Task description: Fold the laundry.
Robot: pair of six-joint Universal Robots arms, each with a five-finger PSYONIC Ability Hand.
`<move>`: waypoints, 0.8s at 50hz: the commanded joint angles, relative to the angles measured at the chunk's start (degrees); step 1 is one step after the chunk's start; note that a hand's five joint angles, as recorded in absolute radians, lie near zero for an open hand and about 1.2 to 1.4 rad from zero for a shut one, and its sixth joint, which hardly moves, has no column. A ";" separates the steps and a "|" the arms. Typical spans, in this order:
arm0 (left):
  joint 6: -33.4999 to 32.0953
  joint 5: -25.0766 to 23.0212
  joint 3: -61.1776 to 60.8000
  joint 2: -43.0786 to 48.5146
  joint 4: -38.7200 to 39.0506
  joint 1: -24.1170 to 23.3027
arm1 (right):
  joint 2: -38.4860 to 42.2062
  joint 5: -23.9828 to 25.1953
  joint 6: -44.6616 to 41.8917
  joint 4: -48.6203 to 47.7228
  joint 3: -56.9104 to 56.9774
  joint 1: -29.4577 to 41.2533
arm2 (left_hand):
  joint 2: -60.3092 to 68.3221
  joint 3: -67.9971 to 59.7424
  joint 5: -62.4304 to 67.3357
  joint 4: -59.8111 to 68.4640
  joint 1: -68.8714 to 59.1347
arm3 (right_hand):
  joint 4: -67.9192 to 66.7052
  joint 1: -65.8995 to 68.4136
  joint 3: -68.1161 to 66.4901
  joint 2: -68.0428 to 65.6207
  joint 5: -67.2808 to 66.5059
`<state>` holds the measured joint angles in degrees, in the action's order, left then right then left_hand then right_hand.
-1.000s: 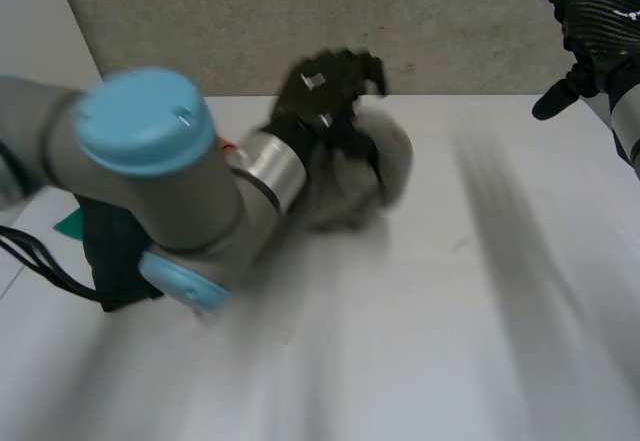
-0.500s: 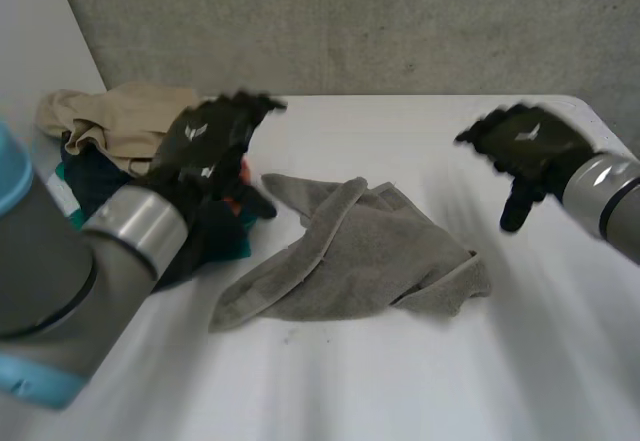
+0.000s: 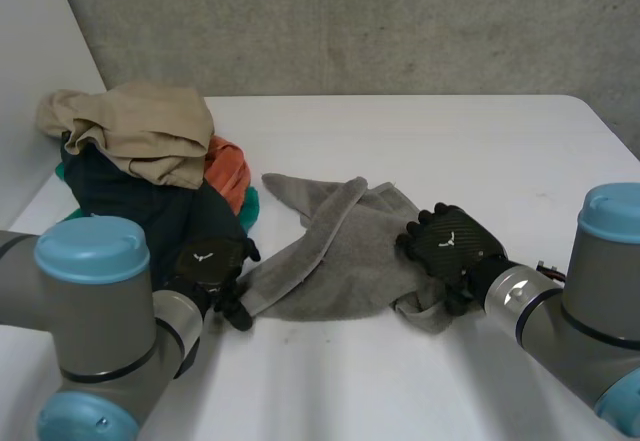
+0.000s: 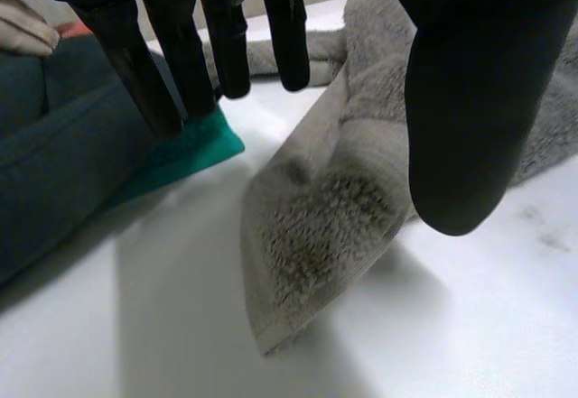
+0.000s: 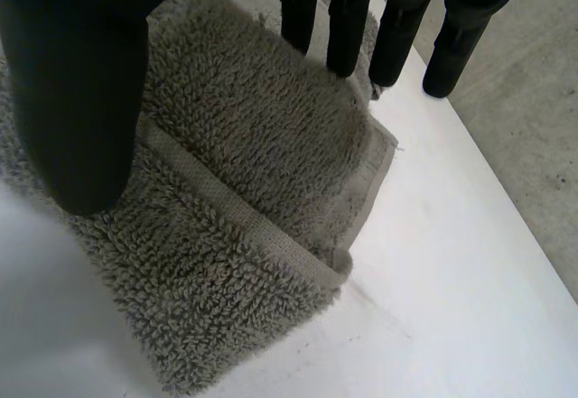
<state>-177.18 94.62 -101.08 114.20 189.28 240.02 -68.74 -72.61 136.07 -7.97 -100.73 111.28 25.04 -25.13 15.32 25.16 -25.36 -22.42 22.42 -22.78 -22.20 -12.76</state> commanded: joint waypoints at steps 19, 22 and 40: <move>-2.19 0.04 11.60 0.51 0.31 -0.08 | -8.08 -0.34 -3.89 38.12 -2.11 2.70 | 54.96 -54.87 54.68 54.84 -54.64 | -52.31 52.31 -51.95 -52.53 -51.97; -5.70 0.04 12.83 -0.81 0.31 -0.08 | -9.57 0.89 2.96 34.87 2.28 3.76 | 54.96 -54.87 54.68 54.84 -54.64 | -16.87 16.87 -16.51 -17.09 -16.53; -14.68 -0.49 19.07 -14.17 0.39 -2.28 | -5.89 0.63 12.03 32.40 22.06 -3.88 | 54.96 -54.87 54.68 54.84 -54.64 | 11.15 -11.15 11.51 10.93 11.49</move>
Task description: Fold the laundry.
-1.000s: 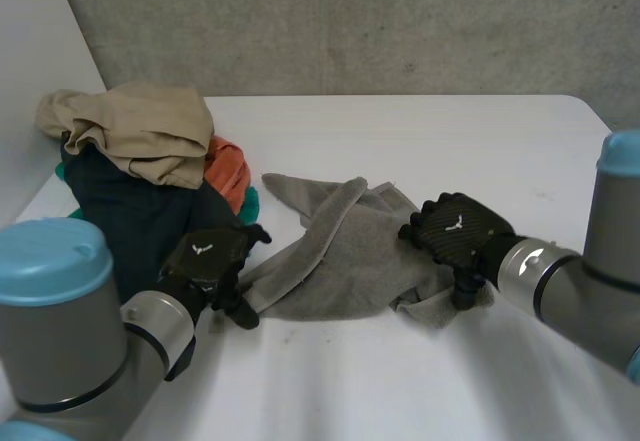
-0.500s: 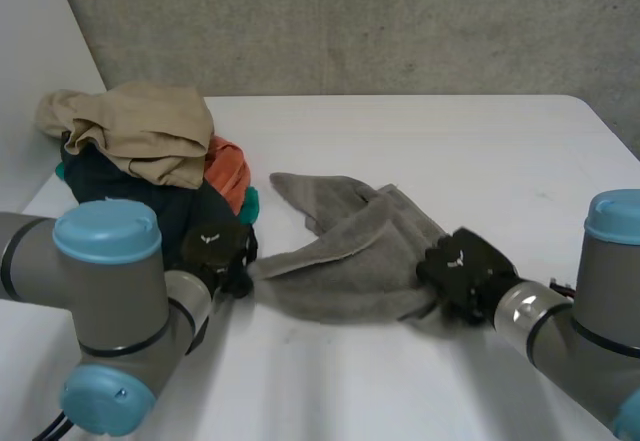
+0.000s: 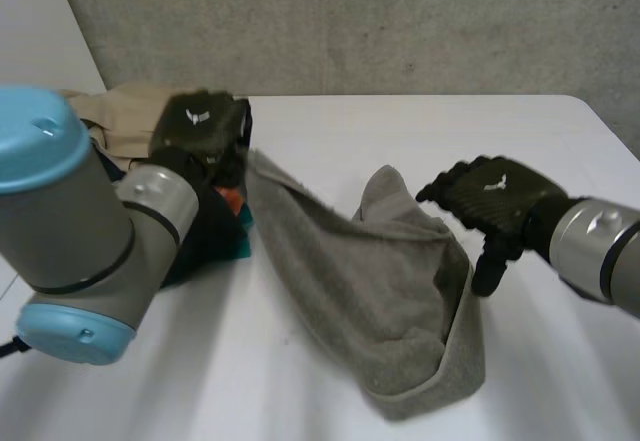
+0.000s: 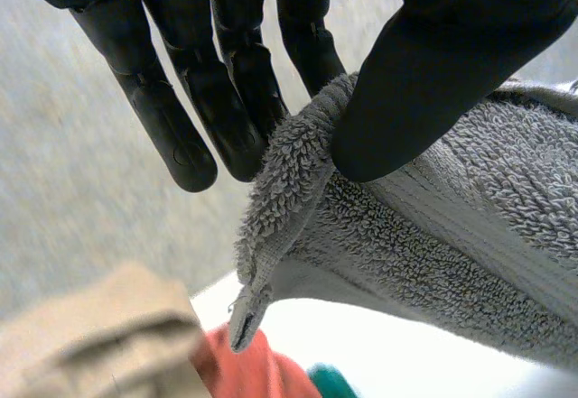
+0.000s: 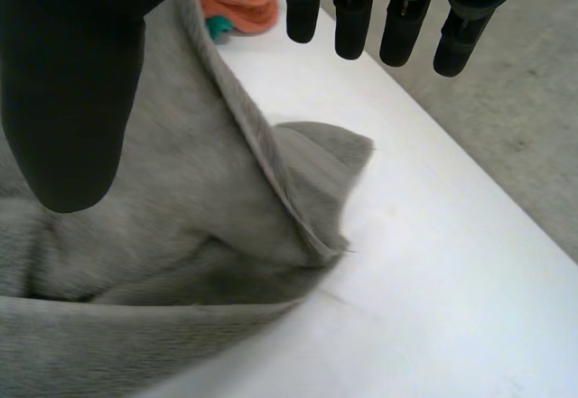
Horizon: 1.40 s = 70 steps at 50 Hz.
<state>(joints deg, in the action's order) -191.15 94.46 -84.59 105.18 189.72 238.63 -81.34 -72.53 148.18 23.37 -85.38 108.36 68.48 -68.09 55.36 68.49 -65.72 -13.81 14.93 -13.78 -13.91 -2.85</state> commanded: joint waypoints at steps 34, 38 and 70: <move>-5.98 0.11 5.84 -12.81 0.30 -8.19 | 35.40 0.99 17.33 -18.81 27.11 3.27 | 11.52 -11.91 14.64 11.51 -14.28 | -66.19 65.07 -66.22 -66.09 -67.15; -6.07 0.11 5.84 -12.72 0.30 -7.40 | 22.51 -0.94 11.46 -19.59 24.84 -2.24 | 11.52 -11.91 14.64 11.51 -14.28 | -66.19 65.07 -66.22 -66.09 -67.15; -22.59 -0.42 22.69 18.30 1.26 -2.21 | 16.02 -16.85 -24.79 -5.33 19.09 -6.40 | 11.52 -11.91 14.64 11.51 -14.28 | -66.19 65.07 -66.22 -66.09 -67.15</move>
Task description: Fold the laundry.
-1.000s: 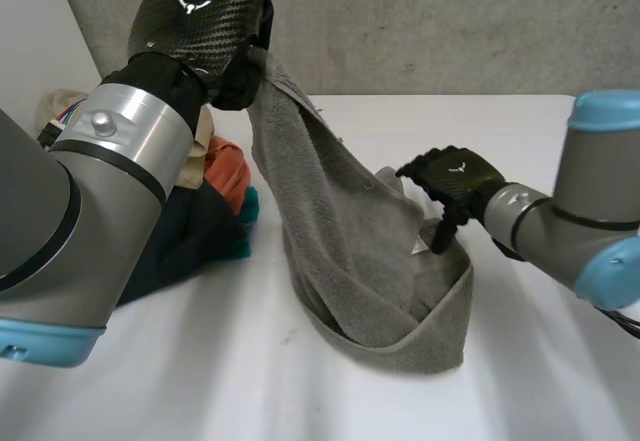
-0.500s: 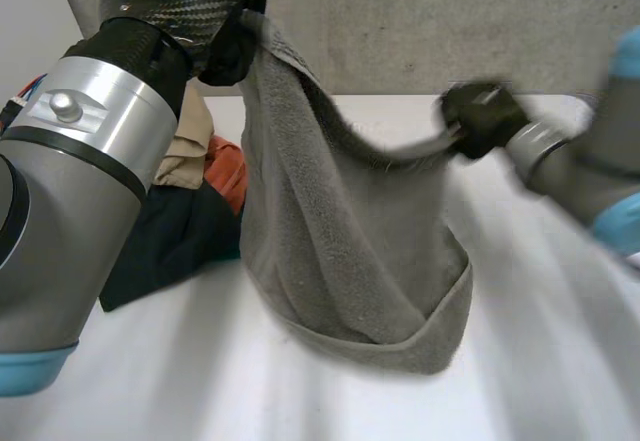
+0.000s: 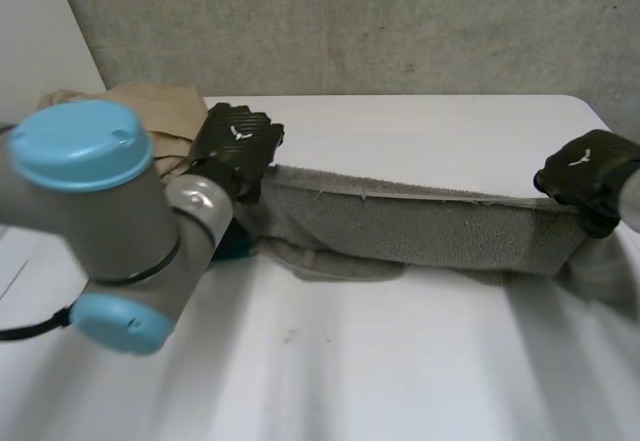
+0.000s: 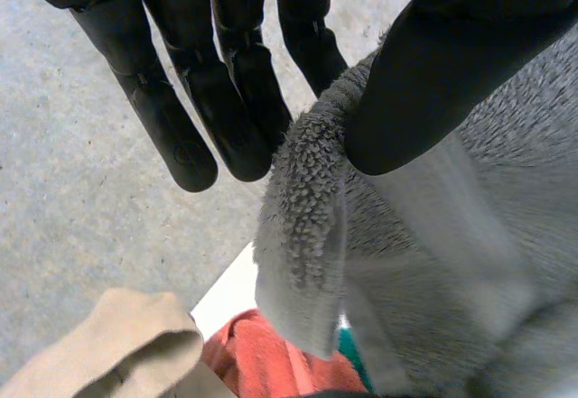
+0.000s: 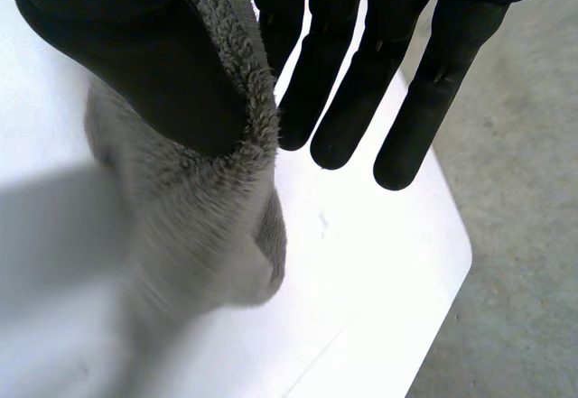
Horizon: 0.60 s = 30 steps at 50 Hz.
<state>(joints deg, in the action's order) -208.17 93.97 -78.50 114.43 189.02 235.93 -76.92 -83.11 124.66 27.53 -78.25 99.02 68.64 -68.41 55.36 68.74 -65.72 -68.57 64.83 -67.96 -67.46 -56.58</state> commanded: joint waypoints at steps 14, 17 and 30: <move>-7.61 0.60 38.53 12.84 24.21 3.48 | 10.75 -4.61 5.33 -56.89 16.74 3.64 | 11.36 -11.59 14.64 11.26 -14.28 | -11.43 15.17 -12.04 -12.54 -13.42; -4.72 0.34 32.39 11.18 22.10 3.04 | 10.12 -2.50 5.42 -53.47 13.13 4.52 | 11.36 -11.59 14.64 11.26 -14.28 | -11.43 15.17 -12.04 -12.54 -13.42; -1.28 -0.10 -1.55 2.47 21.66 4.01 | 10.64 0.75 15.42 -32.19 1.08 3.12 | 11.36 -11.59 14.64 11.26 -14.28 | -11.43 15.17 -12.04 -12.54 -13.42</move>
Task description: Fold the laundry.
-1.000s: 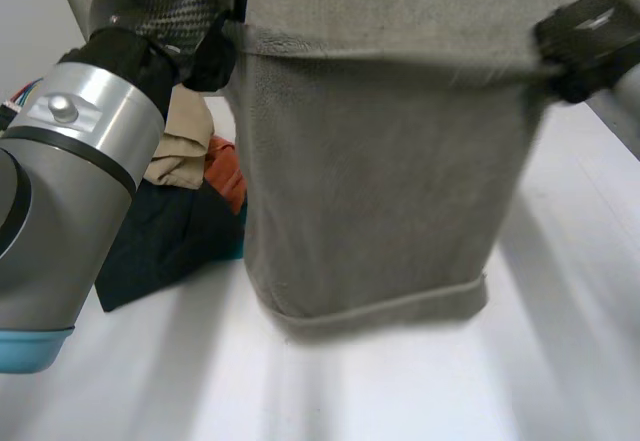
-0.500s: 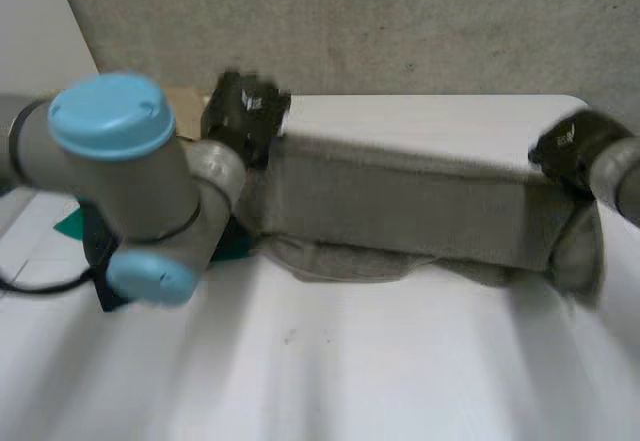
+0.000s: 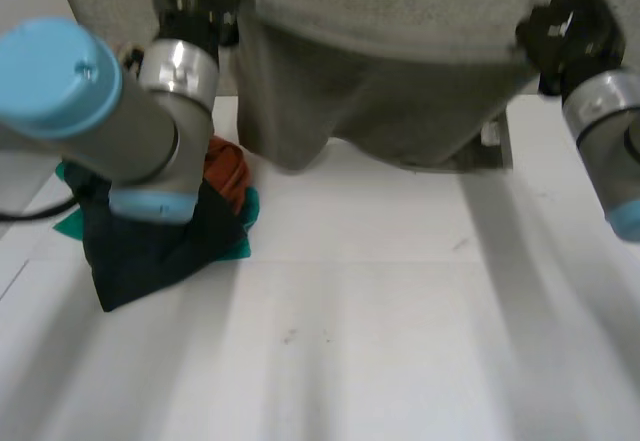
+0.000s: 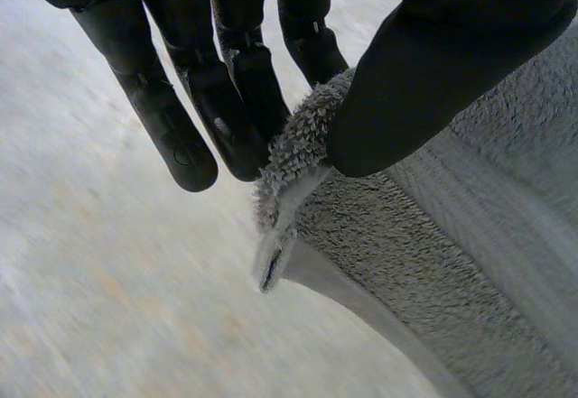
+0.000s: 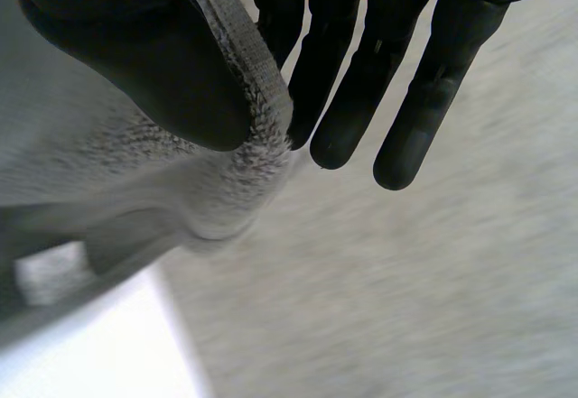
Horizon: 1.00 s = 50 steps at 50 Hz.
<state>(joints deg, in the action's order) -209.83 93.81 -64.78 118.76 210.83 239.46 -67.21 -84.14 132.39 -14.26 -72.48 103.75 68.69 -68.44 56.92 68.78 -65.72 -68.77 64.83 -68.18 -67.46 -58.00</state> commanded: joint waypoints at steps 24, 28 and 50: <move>0.56 0.06 -30.23 -10.57 -0.15 -0.13 | 14.56 15.15 28.71 18.13 -3.90 -14.10 | 11.31 -11.56 13.08 11.22 -14.28 | 34.63 -30.69 34.04 33.32 33.86; 0.56 0.06 -30.06 -10.66 -0.15 -0.04 | 15.80 15.50 29.07 18.13 -3.37 -14.54 | 11.31 -11.56 13.08 11.22 -14.28 | 34.97 -31.03 34.38 33.66 34.20; 1.53 0.32 -29.88 -14.69 -1.12 -0.04 | 12.48 14.97 15.53 18.13 -4.86 -14.63 | 11.31 -11.56 13.08 11.22 -14.28 | -11.23 15.17 -11.82 -12.54 -12.00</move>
<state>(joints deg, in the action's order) -209.03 94.11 -93.88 106.98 210.04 239.73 -50.41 -68.54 150.01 3.64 -75.61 89.44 68.70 -68.45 56.92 68.94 -65.72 -68.47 64.02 -68.11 -67.56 -56.32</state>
